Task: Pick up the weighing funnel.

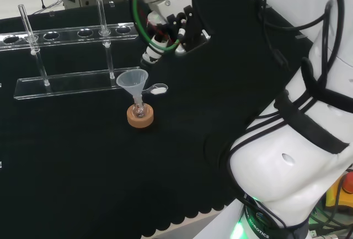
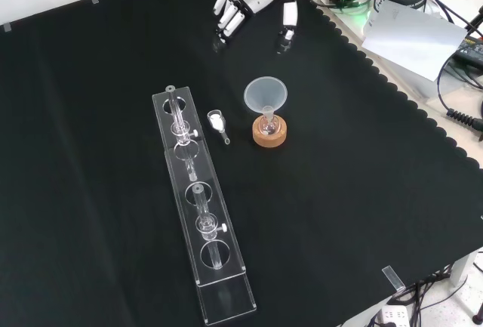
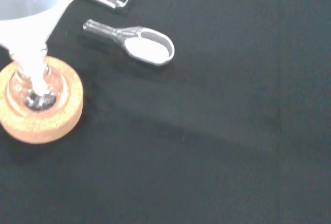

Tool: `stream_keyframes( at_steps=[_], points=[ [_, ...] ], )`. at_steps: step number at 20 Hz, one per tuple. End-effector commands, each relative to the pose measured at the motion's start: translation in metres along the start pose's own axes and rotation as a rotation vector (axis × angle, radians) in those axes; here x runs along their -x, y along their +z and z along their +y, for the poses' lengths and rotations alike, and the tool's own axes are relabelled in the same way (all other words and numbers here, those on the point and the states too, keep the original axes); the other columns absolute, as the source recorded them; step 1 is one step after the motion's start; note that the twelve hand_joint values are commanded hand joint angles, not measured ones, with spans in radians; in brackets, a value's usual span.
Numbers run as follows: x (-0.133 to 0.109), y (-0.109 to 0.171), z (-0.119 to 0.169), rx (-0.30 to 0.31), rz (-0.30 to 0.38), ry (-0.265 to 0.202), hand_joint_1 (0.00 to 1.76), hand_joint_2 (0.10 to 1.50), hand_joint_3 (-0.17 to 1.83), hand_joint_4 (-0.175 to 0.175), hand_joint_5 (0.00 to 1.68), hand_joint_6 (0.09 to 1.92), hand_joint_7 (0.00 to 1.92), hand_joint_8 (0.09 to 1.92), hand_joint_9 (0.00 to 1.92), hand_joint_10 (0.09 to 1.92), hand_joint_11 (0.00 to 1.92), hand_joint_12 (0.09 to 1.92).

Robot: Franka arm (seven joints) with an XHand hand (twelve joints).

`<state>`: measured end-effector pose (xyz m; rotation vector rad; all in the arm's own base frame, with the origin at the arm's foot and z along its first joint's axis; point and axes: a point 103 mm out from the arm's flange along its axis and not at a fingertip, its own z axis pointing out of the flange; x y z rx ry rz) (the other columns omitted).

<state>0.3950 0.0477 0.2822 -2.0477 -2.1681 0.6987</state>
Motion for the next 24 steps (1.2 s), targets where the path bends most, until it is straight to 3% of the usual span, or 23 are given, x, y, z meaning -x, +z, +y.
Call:
stream_keyframes(
  at_steps=[1, 5, 10, 18, 24],
  points=[
    [0.028, 0.009, 0.005, 0.062, 0.052, 0.005, 0.58, 0.67, 0.41, -0.043, 0.45, 0.09, 0.5, 0.63, 1.0, 0.09, 0.7, 1.25],
    [0.046, 0.022, 0.016, 0.1, 0.079, 0.013, 0.6, 0.67, 0.42, -0.043, 0.47, 0.09, 0.55, 0.62, 1.02, 0.09, 0.72, 1.23],
    [0.06, 0.048, 0.041, 0.134, 0.124, 0.005, 0.8, 0.65, 0.6, -0.051, 0.55, 0.09, 0.68, 0.59, 1.09, 0.15, 0.82, 1.17],
    [0.069, 0.083, 0.093, 0.108, 0.176, -0.053, 0.82, 0.61, 0.64, -0.056, 0.6, 0.09, 0.73, 0.59, 1.12, 0.17, 0.88, 1.12],
    [0.06, 0.109, 0.126, 0.108, 0.224, -0.089, 0.89, 0.61, 0.64, -0.045, 0.71, 0.1, 0.75, 0.59, 1.12, 0.17, 0.89, 1.1]
  ],
)
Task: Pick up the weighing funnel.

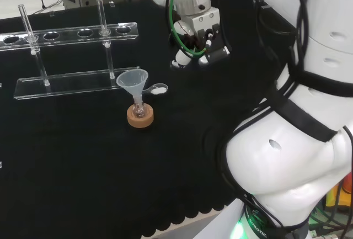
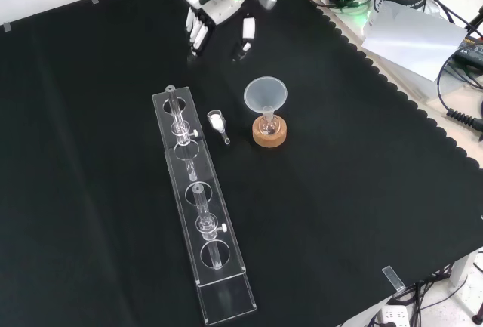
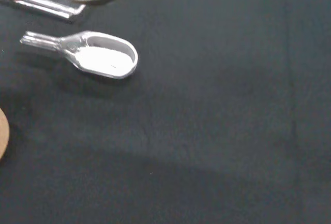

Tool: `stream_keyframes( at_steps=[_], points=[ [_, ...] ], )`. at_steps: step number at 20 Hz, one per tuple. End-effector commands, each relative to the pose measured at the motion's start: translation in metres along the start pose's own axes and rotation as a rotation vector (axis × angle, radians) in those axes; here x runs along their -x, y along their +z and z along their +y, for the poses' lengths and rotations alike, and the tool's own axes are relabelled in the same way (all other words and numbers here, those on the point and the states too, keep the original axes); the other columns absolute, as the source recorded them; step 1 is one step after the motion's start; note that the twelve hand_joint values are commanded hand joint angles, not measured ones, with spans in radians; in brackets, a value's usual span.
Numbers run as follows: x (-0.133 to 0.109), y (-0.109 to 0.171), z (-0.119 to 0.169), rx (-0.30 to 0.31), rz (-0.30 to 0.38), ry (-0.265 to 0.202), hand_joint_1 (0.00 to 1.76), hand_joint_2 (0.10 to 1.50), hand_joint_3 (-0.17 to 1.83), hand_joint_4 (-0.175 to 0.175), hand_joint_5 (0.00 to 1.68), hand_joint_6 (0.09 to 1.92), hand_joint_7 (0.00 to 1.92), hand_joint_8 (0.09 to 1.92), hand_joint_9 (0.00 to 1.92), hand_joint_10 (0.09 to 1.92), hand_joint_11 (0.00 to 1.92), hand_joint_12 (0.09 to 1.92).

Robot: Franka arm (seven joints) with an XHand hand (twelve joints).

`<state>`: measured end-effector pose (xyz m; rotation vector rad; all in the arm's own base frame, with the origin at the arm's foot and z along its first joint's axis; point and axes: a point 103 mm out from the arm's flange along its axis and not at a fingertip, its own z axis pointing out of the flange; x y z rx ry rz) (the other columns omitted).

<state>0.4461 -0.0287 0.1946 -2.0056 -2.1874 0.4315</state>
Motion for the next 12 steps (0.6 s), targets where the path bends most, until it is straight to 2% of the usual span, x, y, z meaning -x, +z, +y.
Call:
stream_keyframes(
  at_steps=[1, 8, 12],
  points=[
    [0.01, 0.036, 0.046, 0.015, 0.074, -0.043, 0.89, 0.61, 0.64, -0.044, 0.73, 0.11, 0.75, 0.6, 1.12, 0.17, 0.89, 1.1],
    [-0.001, 0.064, 0.063, -0.026, 0.097, -0.052, 0.9, 0.6, 0.65, -0.045, 0.76, 0.14, 0.77, 0.6, 1.13, 0.18, 0.9, 1.08],
    [-0.002, 0.073, 0.068, -0.023, 0.103, -0.042, 0.9, 0.6, 0.65, -0.046, 0.76, 0.15, 0.77, 0.59, 1.13, 0.18, 0.91, 1.07]
  ],
)
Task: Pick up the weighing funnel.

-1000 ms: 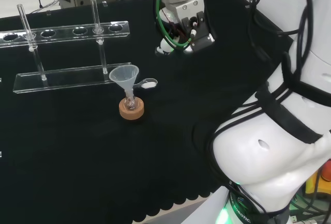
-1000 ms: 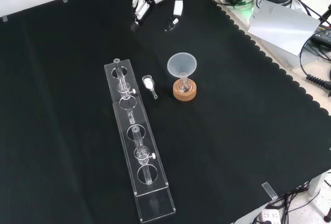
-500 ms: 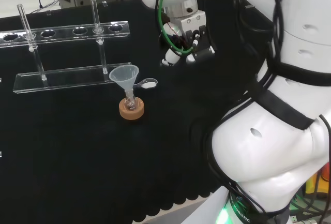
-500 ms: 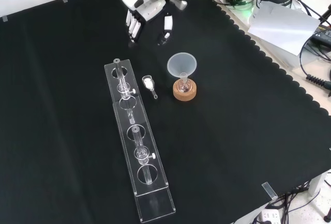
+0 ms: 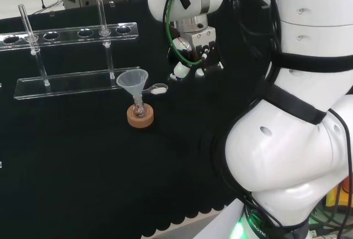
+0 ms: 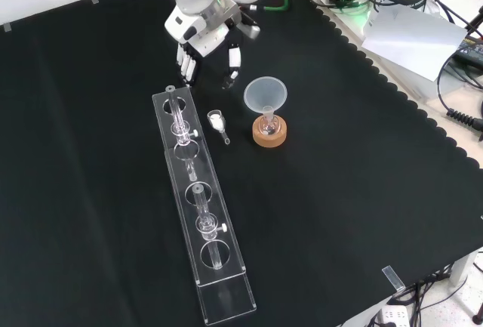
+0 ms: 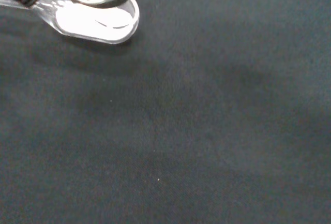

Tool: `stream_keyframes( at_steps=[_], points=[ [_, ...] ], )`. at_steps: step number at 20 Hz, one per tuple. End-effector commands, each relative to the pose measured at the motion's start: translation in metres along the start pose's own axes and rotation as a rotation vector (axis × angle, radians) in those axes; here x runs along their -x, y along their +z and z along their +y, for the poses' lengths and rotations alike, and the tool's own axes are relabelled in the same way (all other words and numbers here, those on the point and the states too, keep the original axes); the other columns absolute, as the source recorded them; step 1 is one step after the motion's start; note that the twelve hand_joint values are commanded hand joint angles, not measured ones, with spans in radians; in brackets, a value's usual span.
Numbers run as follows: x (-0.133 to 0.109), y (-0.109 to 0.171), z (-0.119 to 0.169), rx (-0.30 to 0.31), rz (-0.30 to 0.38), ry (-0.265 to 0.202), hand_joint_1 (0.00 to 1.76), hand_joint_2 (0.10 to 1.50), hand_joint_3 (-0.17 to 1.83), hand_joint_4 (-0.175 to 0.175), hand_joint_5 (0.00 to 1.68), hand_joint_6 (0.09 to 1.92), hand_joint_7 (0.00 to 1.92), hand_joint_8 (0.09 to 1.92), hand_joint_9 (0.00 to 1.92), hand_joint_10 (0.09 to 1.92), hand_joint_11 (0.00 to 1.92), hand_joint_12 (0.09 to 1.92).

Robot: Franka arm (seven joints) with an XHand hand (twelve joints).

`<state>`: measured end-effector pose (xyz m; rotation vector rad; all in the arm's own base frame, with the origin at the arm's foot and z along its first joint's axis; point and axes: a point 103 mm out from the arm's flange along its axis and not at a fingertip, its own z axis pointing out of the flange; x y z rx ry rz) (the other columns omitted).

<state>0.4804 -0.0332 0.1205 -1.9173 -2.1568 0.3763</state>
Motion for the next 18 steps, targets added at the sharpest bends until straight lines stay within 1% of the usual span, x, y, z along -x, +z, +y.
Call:
stream_keyframes(
  at_steps=[1, 7, 11, 13, 15, 18],
  points=[
    [-0.001, 0.013, 0.015, 0.016, 0.026, 0.004, 0.9, 0.6, 0.66, -0.047, 0.75, 0.17, 0.77, 0.59, 1.13, 0.17, 0.91, 1.07],
    [-0.019, 0.029, 0.022, 0.011, 0.034, -0.017, 0.9, 0.59, 0.66, -0.048, 0.74, 0.22, 0.77, 0.59, 1.13, 0.17, 0.91, 1.06],
    [-0.025, 0.035, 0.026, 0.0, 0.035, -0.025, 0.9, 0.59, 0.66, -0.049, 0.69, 0.35, 0.77, 0.6, 1.13, 0.17, 0.91, 1.06],
    [-0.018, 0.035, 0.025, 0.003, 0.049, -0.029, 0.9, 0.59, 0.66, -0.049, 0.66, 0.41, 0.77, 0.6, 1.13, 0.17, 0.91, 1.06],
    [-0.017, 0.037, 0.025, 0.003, 0.041, -0.029, 0.9, 0.59, 0.66, -0.05, 0.64, 0.47, 0.77, 0.61, 1.13, 0.17, 0.91, 1.06],
    [-0.02, 0.039, 0.027, -0.002, 0.026, -0.018, 0.91, 0.59, 0.66, -0.051, 0.64, 0.49, 0.76, 0.61, 1.13, 0.17, 0.91, 1.06]
  ],
)
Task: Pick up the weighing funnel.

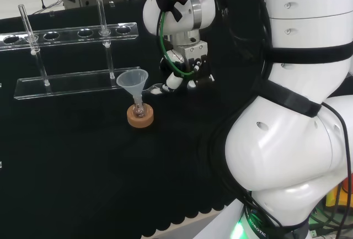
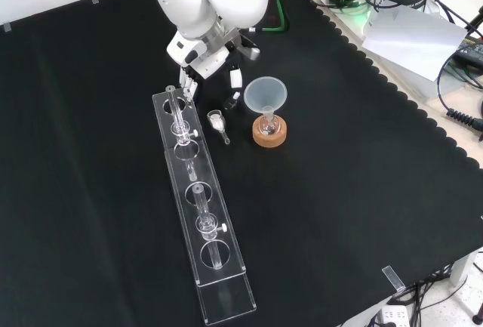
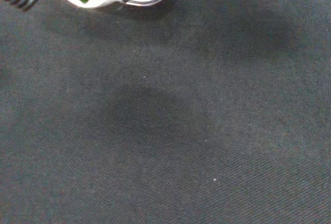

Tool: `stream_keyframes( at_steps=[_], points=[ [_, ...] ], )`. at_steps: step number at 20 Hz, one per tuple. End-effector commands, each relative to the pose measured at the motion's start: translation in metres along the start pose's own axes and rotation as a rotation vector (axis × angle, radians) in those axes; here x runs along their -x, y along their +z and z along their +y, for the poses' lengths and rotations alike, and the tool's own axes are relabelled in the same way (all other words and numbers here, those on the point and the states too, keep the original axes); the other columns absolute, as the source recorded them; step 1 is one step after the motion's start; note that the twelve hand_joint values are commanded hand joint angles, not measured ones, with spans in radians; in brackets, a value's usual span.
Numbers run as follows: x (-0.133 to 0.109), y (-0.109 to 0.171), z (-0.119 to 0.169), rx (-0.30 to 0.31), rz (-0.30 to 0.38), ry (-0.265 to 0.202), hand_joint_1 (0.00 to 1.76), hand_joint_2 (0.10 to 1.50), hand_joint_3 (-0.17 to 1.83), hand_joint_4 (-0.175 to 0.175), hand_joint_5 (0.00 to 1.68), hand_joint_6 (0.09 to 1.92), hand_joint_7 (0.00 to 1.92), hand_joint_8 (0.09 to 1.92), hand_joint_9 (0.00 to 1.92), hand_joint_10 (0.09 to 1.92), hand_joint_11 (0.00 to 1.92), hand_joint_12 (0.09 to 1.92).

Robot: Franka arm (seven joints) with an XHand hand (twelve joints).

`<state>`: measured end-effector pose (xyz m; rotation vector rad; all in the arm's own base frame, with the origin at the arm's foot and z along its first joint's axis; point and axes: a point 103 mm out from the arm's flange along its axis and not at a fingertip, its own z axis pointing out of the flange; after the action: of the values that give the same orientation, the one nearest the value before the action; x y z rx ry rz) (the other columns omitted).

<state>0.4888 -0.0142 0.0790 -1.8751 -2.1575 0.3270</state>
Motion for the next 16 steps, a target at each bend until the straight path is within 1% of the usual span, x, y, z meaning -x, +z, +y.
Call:
stream_keyframes(
  at_steps=[1, 4, 7, 9, 13, 16],
  points=[
    [-0.005, 0.006, 0.004, -0.005, -0.018, 0.014, 0.91, 0.59, 0.66, -0.052, 0.64, 0.5, 0.76, 0.61, 1.13, 0.17, 0.91, 1.06],
    [-0.013, 0.013, 0.008, -0.009, -0.02, 0.017, 0.91, 0.58, 0.66, -0.052, 0.64, 0.5, 0.76, 0.61, 1.12, 0.17, 0.9, 1.06],
    [-0.015, 0.015, 0.009, -0.005, -0.016, 0.022, 0.91, 0.58, 0.66, -0.052, 0.63, 0.51, 0.75, 0.61, 1.12, 0.17, 0.9, 1.06],
    [-0.008, 0.014, 0.008, 0.003, -0.006, 0.018, 0.92, 0.58, 0.66, -0.053, 0.63, 0.52, 0.74, 0.61, 1.12, 0.17, 0.9, 1.06],
    [-0.012, 0.015, 0.012, -0.004, -0.021, 0.03, 0.92, 0.58, 0.66, -0.054, 0.63, 0.52, 0.73, 0.62, 1.11, 0.17, 0.89, 1.06],
    [-0.017, 0.017, 0.015, -0.01, -0.028, 0.029, 0.92, 0.58, 0.66, -0.054, 0.62, 0.55, 0.72, 0.63, 1.11, 0.17, 0.89, 1.07]
  ],
)
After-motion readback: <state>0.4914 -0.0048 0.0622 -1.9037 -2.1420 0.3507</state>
